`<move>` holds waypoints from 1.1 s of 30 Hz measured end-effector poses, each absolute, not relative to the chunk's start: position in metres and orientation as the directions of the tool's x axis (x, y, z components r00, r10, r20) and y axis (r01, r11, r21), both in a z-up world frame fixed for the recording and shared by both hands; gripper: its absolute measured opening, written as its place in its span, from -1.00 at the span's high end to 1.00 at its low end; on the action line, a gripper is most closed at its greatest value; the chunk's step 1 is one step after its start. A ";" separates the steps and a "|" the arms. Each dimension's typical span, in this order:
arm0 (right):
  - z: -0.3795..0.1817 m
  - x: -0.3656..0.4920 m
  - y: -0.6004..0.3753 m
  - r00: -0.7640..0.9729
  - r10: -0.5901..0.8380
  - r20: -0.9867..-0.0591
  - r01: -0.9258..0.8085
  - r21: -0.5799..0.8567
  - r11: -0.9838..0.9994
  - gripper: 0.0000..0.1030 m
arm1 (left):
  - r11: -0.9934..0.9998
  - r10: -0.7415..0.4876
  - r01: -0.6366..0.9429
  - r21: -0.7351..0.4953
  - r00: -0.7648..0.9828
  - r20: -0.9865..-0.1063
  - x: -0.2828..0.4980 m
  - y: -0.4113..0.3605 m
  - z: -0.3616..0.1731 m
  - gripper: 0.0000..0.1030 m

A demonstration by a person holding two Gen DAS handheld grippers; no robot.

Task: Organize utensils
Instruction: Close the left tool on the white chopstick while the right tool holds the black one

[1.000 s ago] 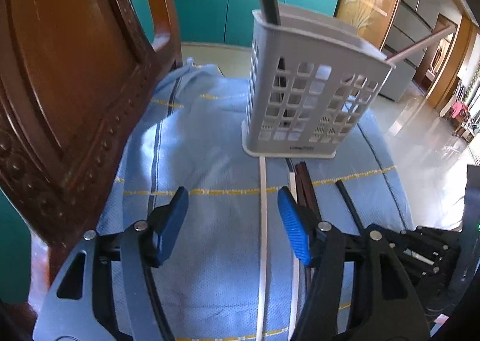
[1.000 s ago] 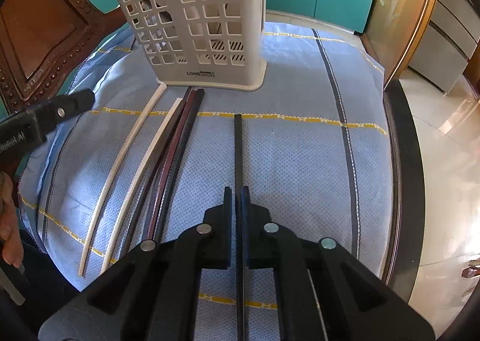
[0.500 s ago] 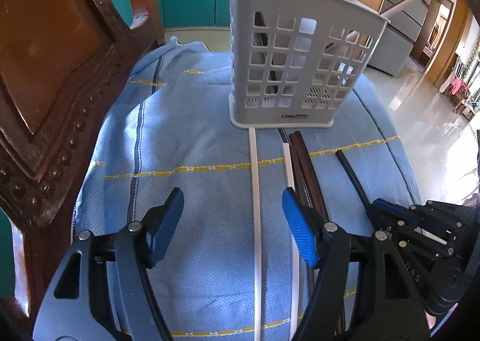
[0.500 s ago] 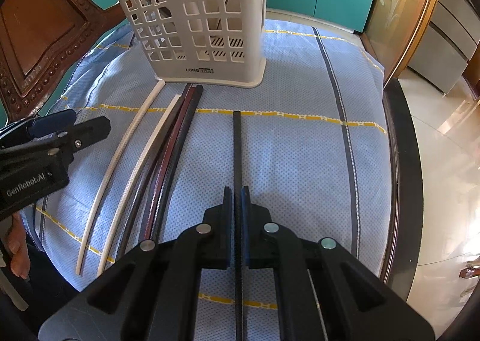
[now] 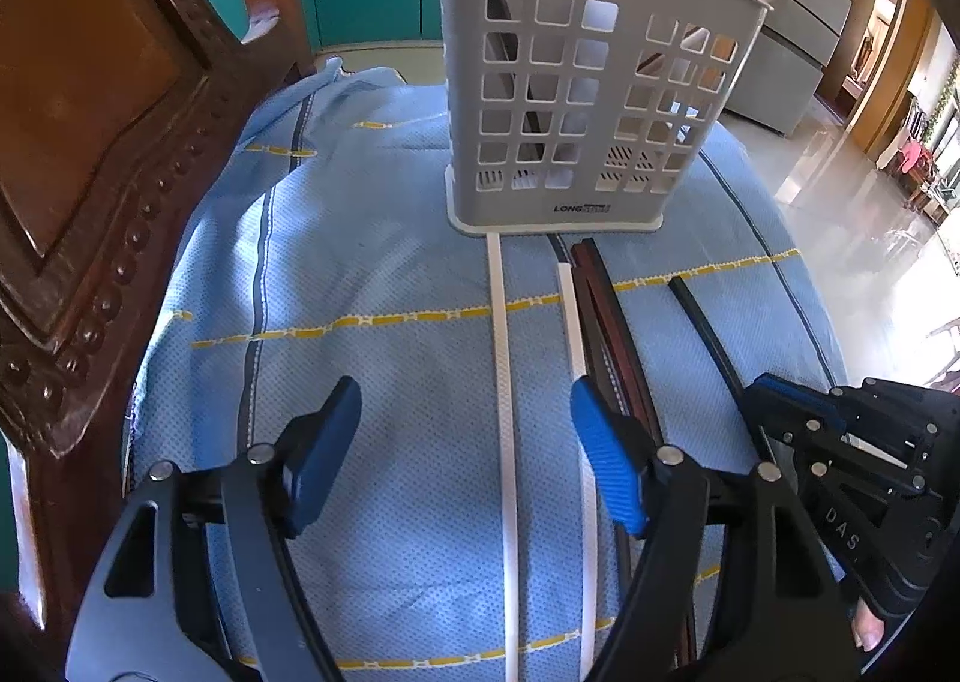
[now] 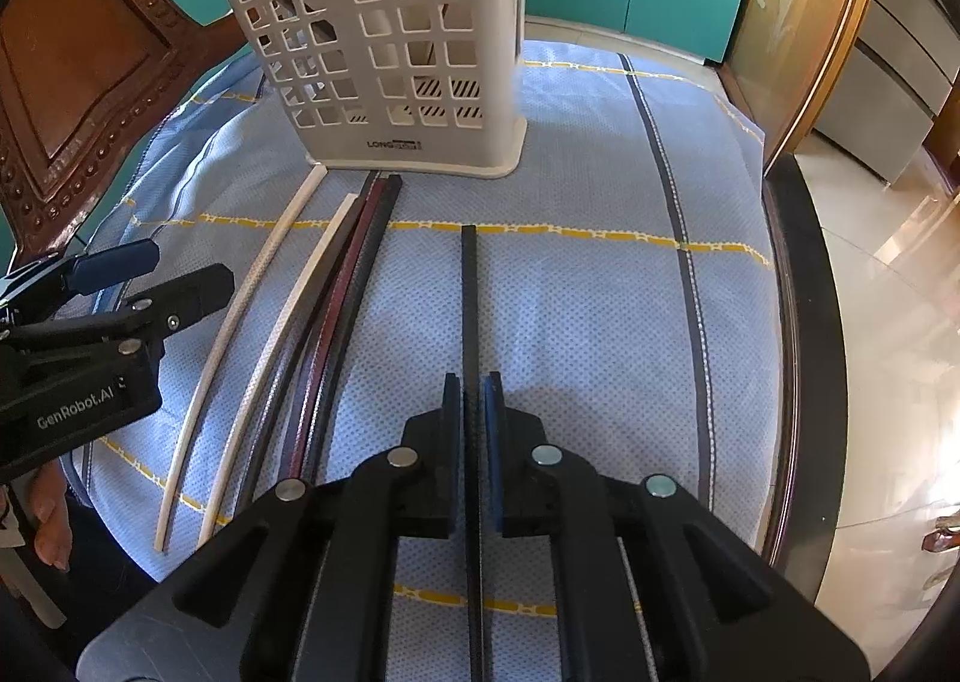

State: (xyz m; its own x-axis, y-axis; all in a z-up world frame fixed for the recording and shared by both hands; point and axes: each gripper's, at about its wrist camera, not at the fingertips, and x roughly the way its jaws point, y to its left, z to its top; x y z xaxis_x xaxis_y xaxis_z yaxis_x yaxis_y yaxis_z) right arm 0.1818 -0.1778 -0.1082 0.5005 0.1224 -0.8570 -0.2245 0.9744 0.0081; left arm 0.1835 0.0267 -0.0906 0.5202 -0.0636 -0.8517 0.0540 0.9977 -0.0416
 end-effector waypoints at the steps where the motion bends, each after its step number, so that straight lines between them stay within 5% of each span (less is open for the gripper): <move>1: -0.108 0.182 -0.178 0.500 0.123 -0.857 -0.224 0.009 0.975 0.77 | 0.998 -0.065 0.055 -0.043 0.518 -0.853 0.184 0.027 -0.091 -0.41; 10: -0.107 0.182 -0.180 0.506 0.120 -0.854 -0.211 0.013 0.977 0.64 | 0.996 -0.089 0.052 -0.073 0.527 -0.845 0.184 0.035 -0.087 -0.39; 13: -0.106 0.183 -0.182 0.507 0.121 -0.853 -0.203 0.018 0.979 0.63 | 0.991 -0.124 0.027 -0.129 0.534 -0.836 0.186 0.045 -0.085 -0.08; 18: -0.105 0.183 -0.181 0.508 0.123 -0.852 -0.205 0.020 0.979 0.61 | 0.983 -0.176 0.037 -0.182 0.508 -0.843 0.189 0.044 -0.091 -0.08; 33: -0.115 0.195 -0.178 0.502 0.080 -0.861 -0.175 -0.011 0.985 0.49 | 0.998 -0.056 0.017 -0.054 0.464 -0.884 0.219 0.014 -0.118 -0.12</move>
